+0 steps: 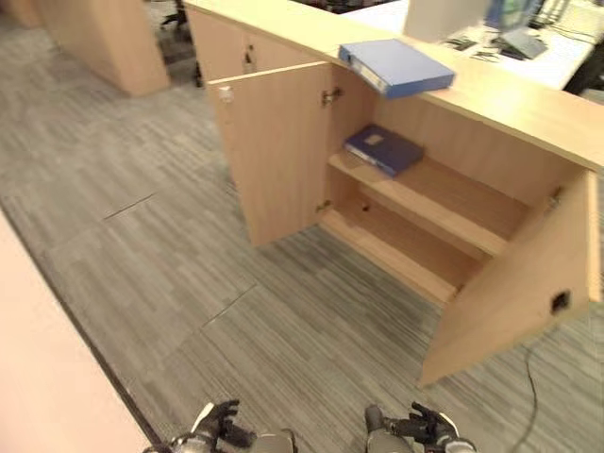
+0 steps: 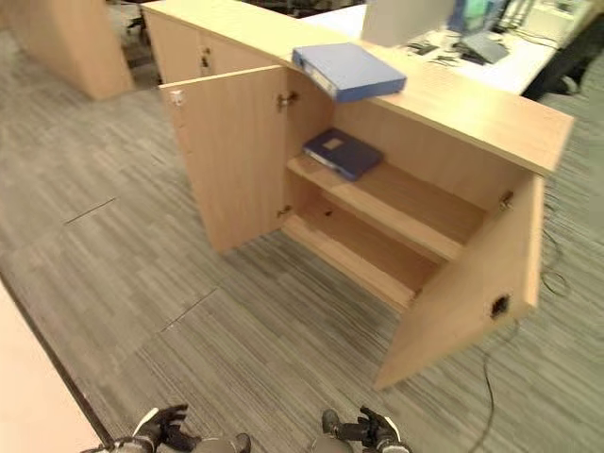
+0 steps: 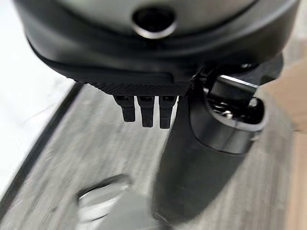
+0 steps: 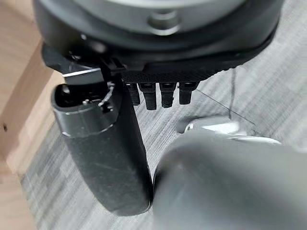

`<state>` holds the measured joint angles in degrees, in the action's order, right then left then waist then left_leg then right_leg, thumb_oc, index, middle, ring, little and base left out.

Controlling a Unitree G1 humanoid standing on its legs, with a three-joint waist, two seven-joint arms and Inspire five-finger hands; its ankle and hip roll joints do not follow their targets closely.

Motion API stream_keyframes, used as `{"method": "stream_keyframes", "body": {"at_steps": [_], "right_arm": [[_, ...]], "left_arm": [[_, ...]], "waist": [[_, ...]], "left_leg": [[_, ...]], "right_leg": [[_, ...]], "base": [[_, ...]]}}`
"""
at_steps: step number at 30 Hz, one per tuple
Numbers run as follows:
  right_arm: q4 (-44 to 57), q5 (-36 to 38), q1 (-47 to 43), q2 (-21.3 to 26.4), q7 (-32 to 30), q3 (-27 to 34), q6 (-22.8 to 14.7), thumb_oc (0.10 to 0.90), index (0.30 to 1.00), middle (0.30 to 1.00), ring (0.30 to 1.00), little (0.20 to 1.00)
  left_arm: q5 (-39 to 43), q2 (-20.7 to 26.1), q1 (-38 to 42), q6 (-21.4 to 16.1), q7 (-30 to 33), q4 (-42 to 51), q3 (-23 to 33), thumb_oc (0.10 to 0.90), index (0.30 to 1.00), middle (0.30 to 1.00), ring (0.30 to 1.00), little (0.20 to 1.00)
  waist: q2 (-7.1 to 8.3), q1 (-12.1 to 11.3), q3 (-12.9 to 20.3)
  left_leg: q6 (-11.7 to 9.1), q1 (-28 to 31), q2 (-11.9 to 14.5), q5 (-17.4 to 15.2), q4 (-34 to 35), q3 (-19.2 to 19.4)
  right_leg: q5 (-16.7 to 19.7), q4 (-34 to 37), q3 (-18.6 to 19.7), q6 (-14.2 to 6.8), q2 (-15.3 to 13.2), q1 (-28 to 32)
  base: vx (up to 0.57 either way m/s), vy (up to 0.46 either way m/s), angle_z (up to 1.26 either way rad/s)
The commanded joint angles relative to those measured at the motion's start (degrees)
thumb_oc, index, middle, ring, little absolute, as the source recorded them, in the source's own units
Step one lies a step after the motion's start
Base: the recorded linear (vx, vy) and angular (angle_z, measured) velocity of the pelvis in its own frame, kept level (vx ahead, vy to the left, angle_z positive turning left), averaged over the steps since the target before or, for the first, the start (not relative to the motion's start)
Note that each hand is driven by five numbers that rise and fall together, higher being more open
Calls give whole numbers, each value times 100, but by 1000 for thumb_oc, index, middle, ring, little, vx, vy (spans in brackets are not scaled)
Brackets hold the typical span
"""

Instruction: Put the empty folder in the office cabinet

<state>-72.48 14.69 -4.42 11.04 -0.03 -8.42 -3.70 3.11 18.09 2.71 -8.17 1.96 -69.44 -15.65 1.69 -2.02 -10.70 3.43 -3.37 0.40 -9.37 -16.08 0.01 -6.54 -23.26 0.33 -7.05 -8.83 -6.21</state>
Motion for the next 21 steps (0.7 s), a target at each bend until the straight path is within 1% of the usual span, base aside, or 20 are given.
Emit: {"method": "stream_keyframes", "body": {"at_steps": [1,2,4,5,6,7,8,9,10,11,12,13,15,17,18,19,20,21], "right_arm": [[144,-204,211,334,-58,-134,-1,800,900,900,900,900],[145,-205,212,335,-58,-134,-1,800,900,900,900,900],[87,-305,209,383,-73,-97,29,800,900,900,900,900],[47,-339,205,424,-88,-67,44,800,900,900,900,900],[33,-325,194,440,-99,-31,40,800,900,900,900,900],[12,-320,180,441,-101,-34,32,800,900,900,900,900],[-21,-296,189,450,-96,-40,28,800,900,900,900,900],[-22,-296,187,451,-96,-39,28,800,900,900,900,900],[-65,-266,233,473,-112,-52,34,800,900,900,900,900],[-88,-249,258,483,-122,-44,42,800,900,900,900,900],[-102,-229,270,491,-138,-30,42,800,900,900,900,900],[-118,-229,266,493,-154,-25,46,800,900,900,900,900],[-157,-257,260,477,-153,-12,70,800,900,900,900,900],[-160,-286,276,467,-144,18,93,800,900,900,900,900],[-151,-288,288,472,-144,44,87,800,900,900,900,900],[-150,-289,289,473,-144,44,88,800,900,900,900,900],[-131,-292,319,474,-137,62,86,800,900,900,900,900],[-113,-283,385,503,-114,86,70,800,900,900,900,900]], "left_arm": [[-134,-8,-209,-128,-24,165,146,800,900,900,900,900],[-134,-9,-210,-129,-24,165,145,800,900,900,900,900],[-139,-67,-300,-119,-38,189,169,800,900,900,900,900],[-135,-88,-324,-115,-50,230,164,800,900,900,900,900],[-142,-103,-335,-115,-56,253,152,800,900,900,900,900],[-183,-117,-316,-117,-64,250,112,800,900,900,900,900],[-214,-151,-324,-126,-77,272,50,800,900,900,900,900],[-214,-152,-322,-126,-77,272,50,800,900,900,900,900],[-250,-179,-315,-133,-108,298,-10,800,900,900,900,900],[-278,-182,-301,-129,-122,276,-25,800,900,900,900,900],[-283,-176,-280,-132,-125,254,-25,800,900,900,900,900],[-294,-164,-263,-136,-130,232,-18,800,900,900,900,900],[-348,-130,-204,-136,-132,165,-10,800,900,900,900,900],[-442,-100,-164,-161,-151,103,-15,800,900,900,900,900],[-478,-99,-145,-178,-149,79,-21,800,900,900,900,900],[-479,-101,-144,-180,-148,76,-20,800,900,900,900,900],[-521,-107,-125,-189,-153,60,-43,800,900,900,900,900],[-586,-117,-80,-209,-175,35,-94,800,900,900,900,900]], "waist": [[-284,-214,-133],[-281,-217,-138],[-293,-264,-196],[-326,-284,-248],[-385,-260,-291],[-419,-217,-310],[-423,-165,-345],[-433,-166,-331],[-359,-120,-367],[-270,-108,-384],[-203,-93,-407],[-160,-87,-424],[-149,-20,-451],[-155,56,-466],[-162,104,-463],[-169,112,-467],[-174,180,-461],[-165,263,-421]], "left_leg": [[-189,808,-33,645,1697,-181],[-184,815,-41,645,1698,-177],[-84,1045,-117,522,1773,56],[-34,1140,-138,487,1807,120],[-7,1206,-117,481,1843,118],[0,1242,-123,474,1886,102],[7,1342,-171,460,1935,63],[7,1321,-161,467,1931,64],[7,1403,-281,420,1943,-15],[-25,1459,-365,368,1972,-54],[-81,1522,-391,306,2010,-65],[-139,1568,-381,252,2043,-33],[-248,1686,-325,159,2091,-29],[-325,1806,-285,64,2108,10],[-353,1857,-284,20,2108,34],[-356,1862,-276,17,2108,26],[-374,1918,-300,-32,2108,14],[-397,2000,-348,-140,2108,-52]], "right_leg": [[679,-202,-1525,-550,-727,592],[677,-210,-1519,-556,-736,592],[1261,-573,-2009,-681,-1068,458],[1478,-756,-2198,-756,-1167,398],[1582,-984,-2277,-795,-1154,312],[1514,-1036,-2235,-795,-1013,248],[1312,-1071,-2037,-755,-794,136],[1338,-1043,-2042,-753,-780,129],[1179,-524,-1934,-676,-557,5],[1107,67,-1987,-580,-613,-40],[1110,655,-2080,-506,-688,-10],[1197,1148,-2186,-484,-740,18],[1528,1920,-2247,-555,-782,-52],[1715,2322,-2395,-654,-871,-139],[1761,2410,-2469,-669,-893,-134],[1767,2426,-2483,-669,-885,-116],[1766,2426,-2509,-664,-891,-104],[1713,2577,-2455,-635,-834,-1]], "base": [[90,273,-90],[84,258,-139],[52,186,-100],[27,187,-43],[6,176,-56],[22,177,-57],[20,128,-46],[110,100,-15],[151,7,-7],[213,-34,16],[181,-99,31],[201,-108,39],[261,-75,3],[284,-37,-29],[184,-17,-12],[200,7,-3],[234,25,1],[471,38,4]]}}
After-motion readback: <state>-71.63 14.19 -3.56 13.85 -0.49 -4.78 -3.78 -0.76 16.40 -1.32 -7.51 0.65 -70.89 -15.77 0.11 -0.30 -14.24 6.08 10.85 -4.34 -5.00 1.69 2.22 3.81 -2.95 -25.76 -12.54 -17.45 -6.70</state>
